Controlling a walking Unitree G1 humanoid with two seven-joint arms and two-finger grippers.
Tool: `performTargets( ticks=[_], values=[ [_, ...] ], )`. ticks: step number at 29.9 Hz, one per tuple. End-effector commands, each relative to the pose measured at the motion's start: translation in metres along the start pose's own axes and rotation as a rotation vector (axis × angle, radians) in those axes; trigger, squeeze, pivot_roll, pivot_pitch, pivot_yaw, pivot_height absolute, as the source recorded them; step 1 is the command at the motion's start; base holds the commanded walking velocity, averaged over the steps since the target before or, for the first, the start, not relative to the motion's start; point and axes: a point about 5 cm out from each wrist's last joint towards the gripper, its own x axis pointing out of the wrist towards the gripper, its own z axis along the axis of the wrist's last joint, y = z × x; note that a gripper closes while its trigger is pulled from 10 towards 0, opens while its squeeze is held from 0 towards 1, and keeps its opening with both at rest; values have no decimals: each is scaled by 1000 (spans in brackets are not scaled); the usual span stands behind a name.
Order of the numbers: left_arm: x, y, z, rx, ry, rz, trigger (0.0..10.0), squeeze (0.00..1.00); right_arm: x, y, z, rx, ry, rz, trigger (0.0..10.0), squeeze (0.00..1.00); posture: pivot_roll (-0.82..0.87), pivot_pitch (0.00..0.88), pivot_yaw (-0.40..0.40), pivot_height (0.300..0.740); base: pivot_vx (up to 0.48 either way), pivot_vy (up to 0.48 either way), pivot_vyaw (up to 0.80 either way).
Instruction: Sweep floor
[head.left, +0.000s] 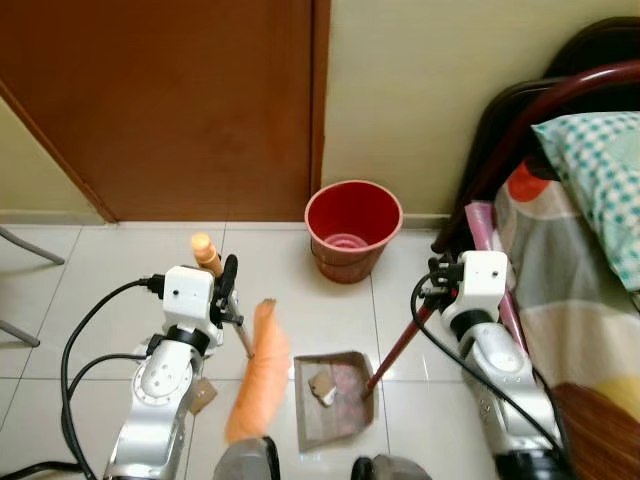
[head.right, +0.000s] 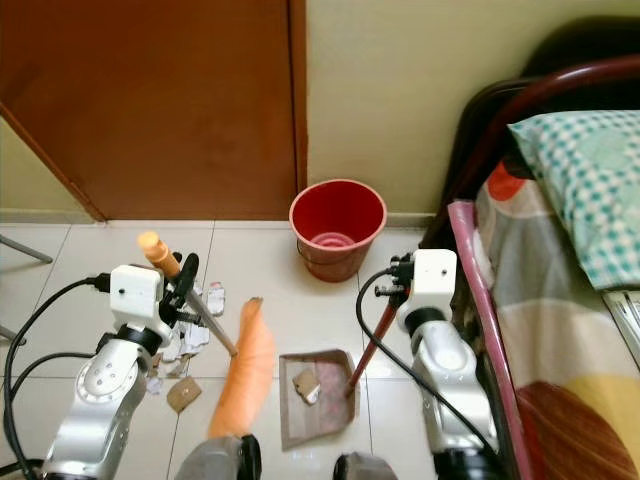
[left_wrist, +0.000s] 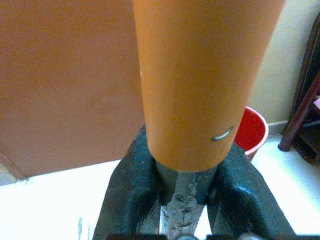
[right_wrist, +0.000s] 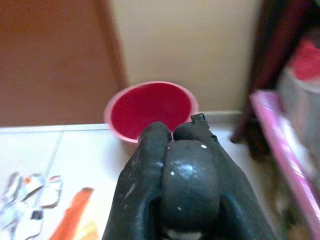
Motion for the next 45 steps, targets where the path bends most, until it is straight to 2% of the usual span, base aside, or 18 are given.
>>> performTargets(
  ticks=[1, 8, 14, 17, 22, 29, 33, 37, 38, 45],
  values=[
    [-2, -3, -2, 17, 12, -6, 10000, 0, -4, -16, 4, -1, -30, -73, 10000, 0, -7, 124, -12, 740, 322, 0, 0],
    [-4, -2, -10, 2, 45, 10, 10000, 0, -6, -28, 3, 17, -55, -178, 10000, 0, -10, 102, 2, 740, 246, 0, 0],
    [-4, 0, -9, -3, 56, 24, 10000, 0, -7, -33, 5, 18, -67, -181, 10000, 0, -17, 103, 25, 740, 0, 0, 0],
    [2, 0, -5, 17, 41, 15, 10000, 0, -4, -41, 14, 7, -98, -204, 10000, 0, -17, 119, 18, 740, 0, 0, 0],
    [5, 8, -5, 33, 51, 50, 10000, 0, -1, -45, 19, 20, -111, -196, 10000, 0, -22, 117, 23, 740, 0, 0, 0],
    [2, 14, -11, 48, 88, 88, 10000, 0, 6, -37, 38, 98, -152, -143, 10000, 0, -21, 120, 20, 740, 0, 0, 0],
    [1, 18, -16, 57, 122, 117, 10000, 0, 12, -23, 61, 176, -200, -78, 10000, 0, -24, 119, 17, 740, 0, 0, 0],
    [2, 19, -18, 43, 133, 130, 10000, 0, 15, -16, 75, 213, -227, -43, 10000, 0, -28, 119, 16, 740, 0, 0, 0],
    [3, 18, -18, 37, 135, 134, 10000, 0, 18, -11, 87, 241, -249, -9, 10000, 0, -30, 117, 14, 740, 0, 0, 0],
    [3, 15, -20, 24, 141, 138, 10000, 0, 24, -1, 120, 314, -284, 86, 10000, 0, -37, 113, 7, 740, 0, 0, 0]
  ],
)
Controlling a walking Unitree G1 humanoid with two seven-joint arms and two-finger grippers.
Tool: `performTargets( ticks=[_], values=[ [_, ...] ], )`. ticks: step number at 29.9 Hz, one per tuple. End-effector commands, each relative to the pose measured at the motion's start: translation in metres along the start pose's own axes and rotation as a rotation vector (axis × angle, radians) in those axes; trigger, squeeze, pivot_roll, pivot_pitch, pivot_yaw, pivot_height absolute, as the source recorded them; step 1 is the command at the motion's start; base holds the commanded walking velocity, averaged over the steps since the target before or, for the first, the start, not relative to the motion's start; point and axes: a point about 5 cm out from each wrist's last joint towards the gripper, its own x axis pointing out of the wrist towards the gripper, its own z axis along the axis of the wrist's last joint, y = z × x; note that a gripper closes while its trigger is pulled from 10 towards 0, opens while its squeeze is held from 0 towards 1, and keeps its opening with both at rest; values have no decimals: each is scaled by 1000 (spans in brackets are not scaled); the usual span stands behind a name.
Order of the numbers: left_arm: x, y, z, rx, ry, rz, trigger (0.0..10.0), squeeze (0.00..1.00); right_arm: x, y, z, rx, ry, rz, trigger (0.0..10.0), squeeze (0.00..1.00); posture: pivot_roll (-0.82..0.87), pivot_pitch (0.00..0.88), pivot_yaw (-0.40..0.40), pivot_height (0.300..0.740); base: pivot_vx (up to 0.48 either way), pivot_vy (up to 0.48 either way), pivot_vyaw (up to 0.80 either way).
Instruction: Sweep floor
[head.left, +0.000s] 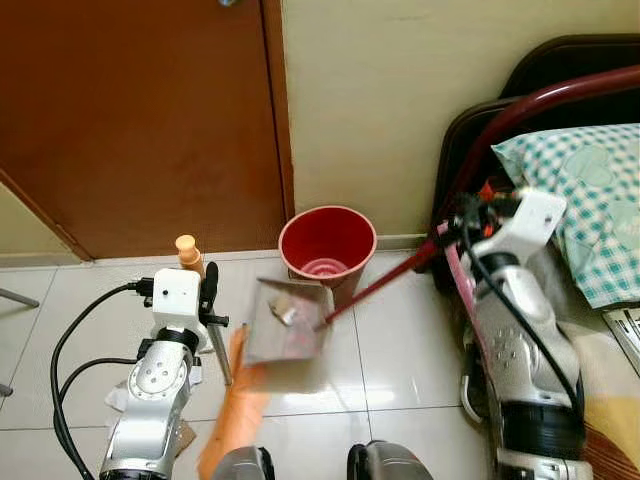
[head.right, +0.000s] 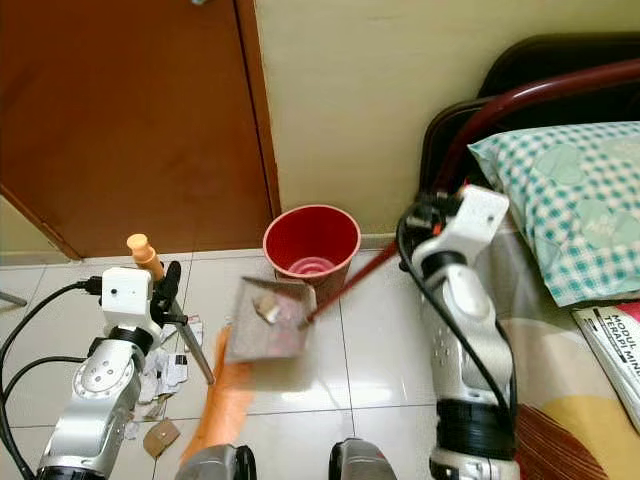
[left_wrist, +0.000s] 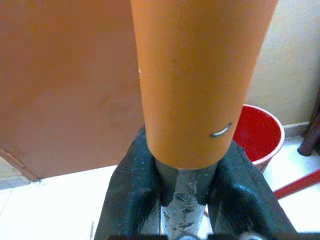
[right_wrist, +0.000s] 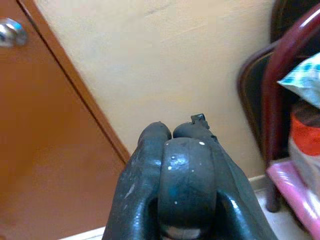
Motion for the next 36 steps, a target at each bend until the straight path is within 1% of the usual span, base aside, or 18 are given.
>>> performTargets(
  ticks=[1, 6, 9, 12, 13, 14, 16, 18, 20, 21, 23, 24, 26, 27, 30, 31, 33, 36],
  values=[
    [-3, 7, -11, 24, 58, 40, 10000, 0, 2, 8, 16, 36, -44, 49, 10000, 0, -37, 112, 6, 740, 0, 0, 0],
    [-2, 5, -12, 16, 63, 34, 10000, 0, 8, 21, 33, 55, -77, 100, 10000, 0, -42, 112, 0, 740, 0, 0, 0],
    [-1, 4, -12, 12, 64, 33, 10000, 0, 11, 26, 41, 68, -96, 115, 10000, 0, -42, 112, -1, 740, 0, 0, 0],
    [-1, 3, -12, 10, 66, 30, 10000, 0, 16, 28, 55, 70, -148, 115, 10000, 0, -42, 112, -3, 740, 0, 0, 0],
    [-1, 3, -12, 9, 66, 30, 10000, 0, 20, 29, 65, 67, -185, 110, 10000, 0, -40, 111, -3, 740, 0, 0, 0],
    [0, 3, -12, 9, 67, 29, 10000, 0, 20, 29, 67, 63, -195, 109, 10000, 0, -40, 111, -3, 740, 0, 0, 0],
    [0, 2, -12, 9, 67, 28, 10000, 0, 23, 29, 75, 43, -230, 111, 10000, 0, -40, 111, -3, 740, 0, 0, 0],
    [0, 2, -12, 11, 67, 26, 10000, 0, 27, 30, 91, 16, -280, 112, 10000, 0, -40, 111, -3, 740, 0, 0, 0],
    [0, 2, -12, 11, 67, 25, 10000, 0, 29, 29, 101, 9, -314, 109, 10000, 0, -40, 111, -3, 740, 0, 0, 0],
    [0, 2, -13, 12, 71, 24, 10000, 0, 31, 29, 112, 4, -346, 103, 10000, 0, -33, 107, -4, 740, 0, 0, 0],
    [0, 2, -13, 13, 73, 23, 10000, 0, 31, 31, 126, -46, -402, 111, 10000, 0, -32, 106, -4, 740, 0, 0, 0],
    [0, 3, -14, 15, 74, 23, 10000, 0, 30, 33, 133, -92, -433, 118, 10000, 0, -34, 104, -3, 740, 0, 0, 0],
    [1, 2, -14, 17, 76, 21, 10000, 0, 29, 34, 137, -126, -455, 123, 10000, 0, -34, 104, -3, 740, 0, 0, 0],
    [1, 2, -14, 19, 77, 18, 10000, 0, 29, 35, 139, -160, -470, 128, 10000, 0, -34, 104, -3, 740, 0, 0, 0],
    [1, 1, -14, 22, 79, 12, 10000, 0, 27, 37, 138, -215, -479, 138, 10000, 0, -34, 104, -3, 740, 0, 0, 0],
    [2, 0, -14, 22, 80, 9, 10000, 0, 27, 40, 133, -258, -481, 151, 10000, 0, -39, 105, -2, 740, 0, 0, 0],
    [2, 0, -14, 22, 81, 8, 10000, 0, 26, 43, 129, -282, -480, 163, 10000, 0, -39, 105, -2, 740, 0, 0, 0],
    [3, -1, -14, 24, 83, 6, 10000, 0, 23, 52, 117, -310, -472, 189, 10000, 0, -36, 105, -5, 740, 0, 0, 0]
  ],
)
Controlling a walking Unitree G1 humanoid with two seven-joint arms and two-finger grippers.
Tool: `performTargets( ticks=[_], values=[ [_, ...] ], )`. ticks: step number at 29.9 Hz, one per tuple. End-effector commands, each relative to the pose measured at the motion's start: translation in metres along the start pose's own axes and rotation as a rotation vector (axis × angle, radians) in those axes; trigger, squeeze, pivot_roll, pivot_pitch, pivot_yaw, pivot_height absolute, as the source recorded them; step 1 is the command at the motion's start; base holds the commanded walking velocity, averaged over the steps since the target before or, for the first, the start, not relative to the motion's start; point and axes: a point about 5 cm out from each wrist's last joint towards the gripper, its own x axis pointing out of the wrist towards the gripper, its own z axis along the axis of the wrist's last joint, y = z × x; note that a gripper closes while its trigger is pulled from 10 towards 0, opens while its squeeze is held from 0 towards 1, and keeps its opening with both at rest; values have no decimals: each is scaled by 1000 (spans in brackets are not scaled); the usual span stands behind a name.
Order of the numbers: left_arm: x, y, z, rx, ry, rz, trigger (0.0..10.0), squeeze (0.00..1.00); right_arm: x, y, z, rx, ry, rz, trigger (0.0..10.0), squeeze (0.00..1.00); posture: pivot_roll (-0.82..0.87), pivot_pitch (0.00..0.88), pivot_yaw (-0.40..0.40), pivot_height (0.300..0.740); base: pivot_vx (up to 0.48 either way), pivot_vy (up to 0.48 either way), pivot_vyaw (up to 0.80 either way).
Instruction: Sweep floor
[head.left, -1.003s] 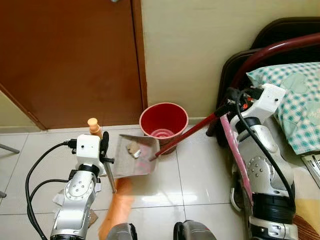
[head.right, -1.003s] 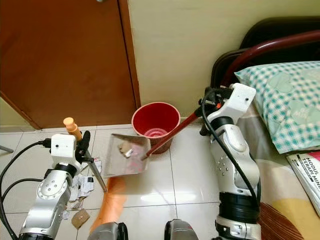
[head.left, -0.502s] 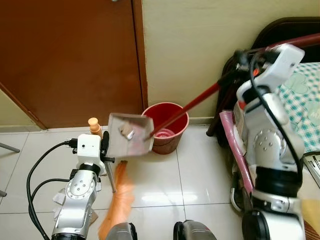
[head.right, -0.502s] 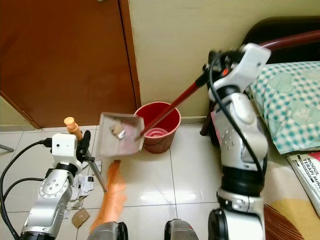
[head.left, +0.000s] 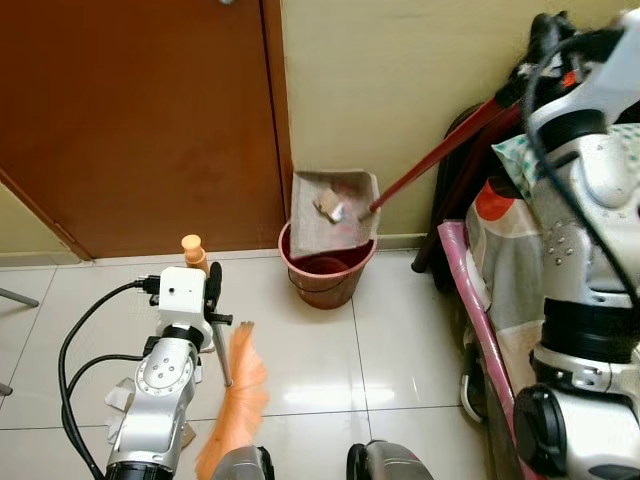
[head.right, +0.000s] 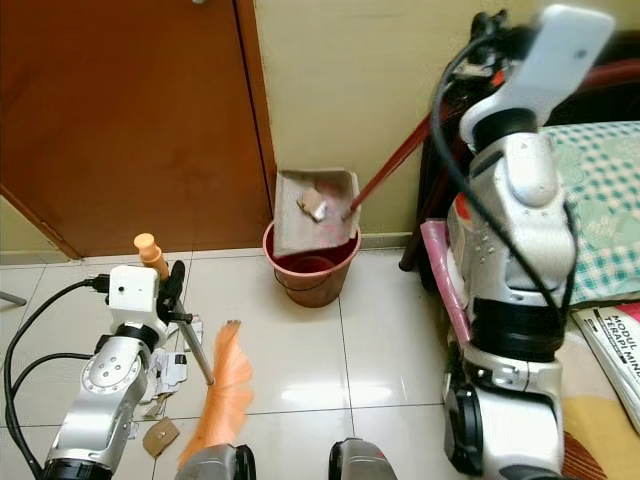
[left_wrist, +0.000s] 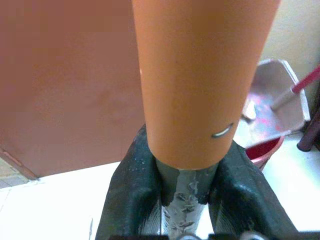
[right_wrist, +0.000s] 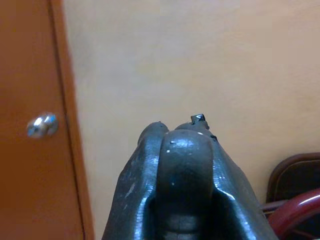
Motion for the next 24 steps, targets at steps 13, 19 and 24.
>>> performTargets(
  ticks=[13, 19, 24],
  values=[
    [-3, 2, -15, 28, 85, -1, 10000, 0, -35, 70, -7, -312, -165, 435, 10000, 0, -31, 105, -9, 740, 0, 0, 0],
    [-2, 1, -15, 28, 91, -4, 10000, 0, -35, 74, -4, -343, -212, 453, 10000, 0, -31, 104, -13, 740, 0, 0, 0],
    [-2, 0, -16, 27, 94, -3, 10000, 0, -16, 67, 23, -139, -268, 286, 10000, 0, -31, 105, -14, 740, 0, 0, 0]
  ],
)
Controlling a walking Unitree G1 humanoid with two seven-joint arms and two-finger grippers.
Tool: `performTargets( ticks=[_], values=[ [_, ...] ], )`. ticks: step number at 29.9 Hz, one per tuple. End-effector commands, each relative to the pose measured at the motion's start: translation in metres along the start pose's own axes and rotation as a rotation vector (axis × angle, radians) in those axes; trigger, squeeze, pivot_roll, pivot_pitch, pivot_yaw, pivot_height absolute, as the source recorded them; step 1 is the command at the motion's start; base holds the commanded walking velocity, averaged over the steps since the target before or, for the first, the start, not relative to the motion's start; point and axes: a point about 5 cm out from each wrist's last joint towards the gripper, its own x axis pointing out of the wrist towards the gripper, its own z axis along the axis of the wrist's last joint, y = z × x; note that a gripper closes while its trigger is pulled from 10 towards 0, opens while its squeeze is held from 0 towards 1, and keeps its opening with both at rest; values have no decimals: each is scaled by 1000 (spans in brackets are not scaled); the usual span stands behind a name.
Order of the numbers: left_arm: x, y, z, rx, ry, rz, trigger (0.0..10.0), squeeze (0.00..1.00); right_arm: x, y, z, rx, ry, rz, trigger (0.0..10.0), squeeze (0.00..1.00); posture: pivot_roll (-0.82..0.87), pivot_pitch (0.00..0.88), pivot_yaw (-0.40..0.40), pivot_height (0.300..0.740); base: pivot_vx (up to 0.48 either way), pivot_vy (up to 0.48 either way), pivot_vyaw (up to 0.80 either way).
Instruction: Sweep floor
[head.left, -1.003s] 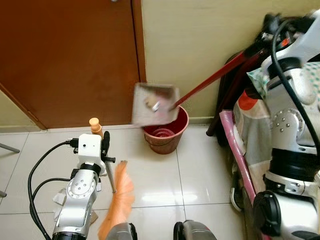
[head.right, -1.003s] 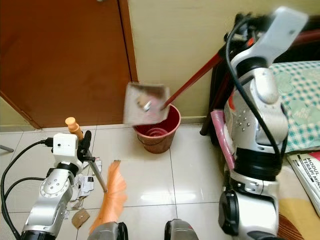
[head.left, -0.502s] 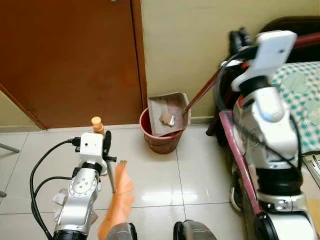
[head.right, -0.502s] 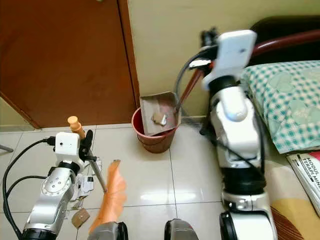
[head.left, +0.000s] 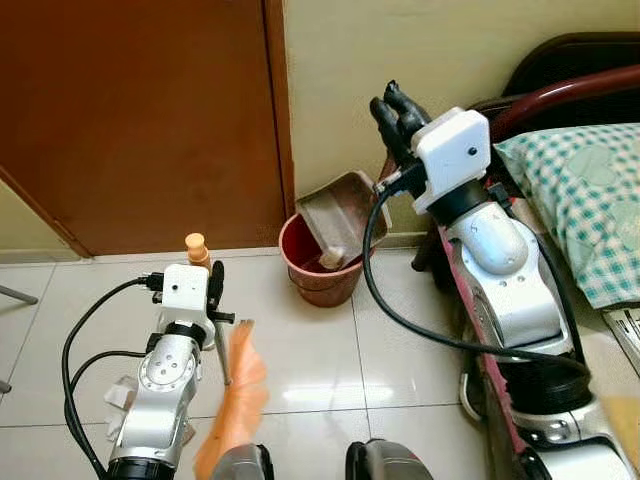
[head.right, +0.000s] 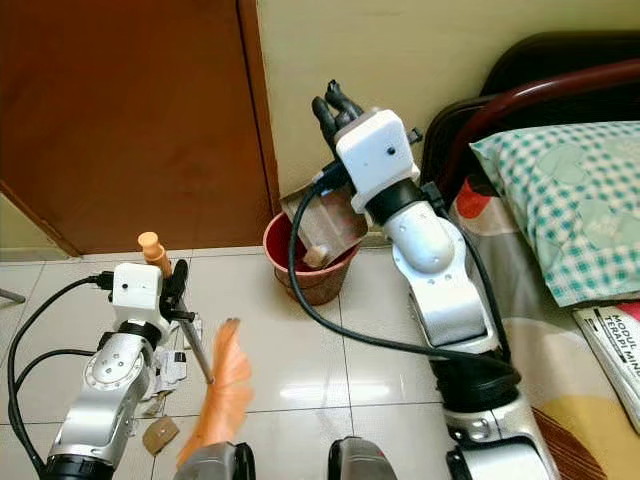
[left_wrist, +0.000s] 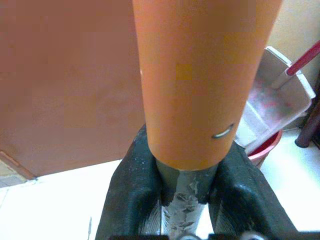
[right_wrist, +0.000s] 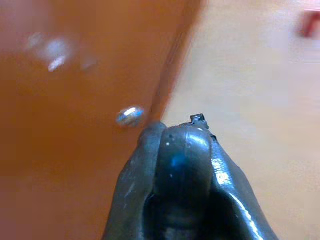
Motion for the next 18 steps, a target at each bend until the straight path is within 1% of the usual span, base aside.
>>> performTargets(
  ticks=[1, 2, 5, 11, 12, 14, 16, 17, 18],
  values=[
    [-4, 3, -16, 15, 86, 7, 10000, 0, 12, -11, 28, 64, -118, -70, 10000, 0, -31, 105, -14, 740, 0, 0, 0],
    [-4, 2, -16, 15, 86, 7, 10000, 0, 17, -15, 32, 88, -133, -90, 10000, 0, -29, 105, -15, 740, 0, 0, 0],
    [-3, 2, -16, 16, 87, 7, 10000, 0, 19, -17, 34, 108, -142, -107, 10000, 0, -28, 102, -15, 740, 0, 0, 0],
    [-3, 2, -16, 18, 88, 7, 10000, 0, 23, -21, 33, 249, -117, -182, 10000, 0, -26, 101, -16, 740, 0, 0, 0],
    [-2, 2, -16, 19, 88, 7, 10000, 0, 24, -20, 31, 300, -102, -200, 10000, 0, -25, 100, -15, 740, 0, 0, 0],
    [-2, 3, -16, 20, 88, 7, 10000, 0, 23, -18, 27, 353, -81, -213, 10000, 0, -25, 100, -14, 740, 0, 0, 0],
    [-2, 3, -16, 23, 87, 6, 10000, 0, 17, -10, 10, 462, 4, -227, 10000, 0, -23, 100, -13, 740, 0, 0, 0],
    [-2, 3, -16, 23, 87, 6, 10000, 0, 17, -10, 10, 462, 4, -227, 10000, 0, -23, 100, -13, 740, 0, 0, 0],
    [-2, 3, -16, 24, 87, 7, 10000, 0, 15, -8, 5, 479, 24, -229, 10000, 0, -23, 100, -13, 740, 0, 0, 0]
  ],
)
